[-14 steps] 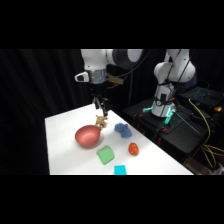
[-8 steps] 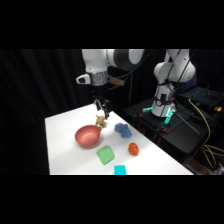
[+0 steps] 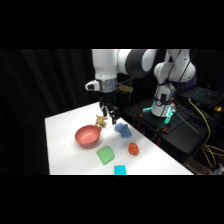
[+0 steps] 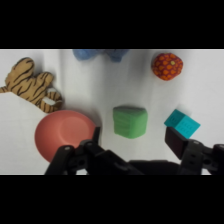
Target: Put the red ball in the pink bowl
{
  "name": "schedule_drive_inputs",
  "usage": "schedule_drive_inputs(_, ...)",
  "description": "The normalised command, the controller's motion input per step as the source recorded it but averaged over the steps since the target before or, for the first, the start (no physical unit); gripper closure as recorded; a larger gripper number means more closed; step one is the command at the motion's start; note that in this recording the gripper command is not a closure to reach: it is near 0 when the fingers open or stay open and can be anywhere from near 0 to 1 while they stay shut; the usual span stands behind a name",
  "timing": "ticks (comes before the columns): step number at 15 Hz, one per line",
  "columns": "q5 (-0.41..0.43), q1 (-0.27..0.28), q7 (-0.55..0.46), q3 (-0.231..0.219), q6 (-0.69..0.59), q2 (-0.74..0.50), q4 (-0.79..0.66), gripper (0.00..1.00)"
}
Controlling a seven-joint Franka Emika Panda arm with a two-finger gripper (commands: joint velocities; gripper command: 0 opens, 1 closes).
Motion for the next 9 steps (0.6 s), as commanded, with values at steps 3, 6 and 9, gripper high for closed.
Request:
schedule_drive_inputs(3, 0.125, 0.121, 0.10, 0.106, 0.49, -0.25, -0.53, 0.00)
schedule_drive_inputs(6, 0.170, 0.110, 0.01, 0.100, 0.58, -0.15, -0.49, 0.00)
schedule_drive_inputs(9, 0.294, 0.086, -0.14, 0.096, 0.56, -0.08, -0.39, 0.00)
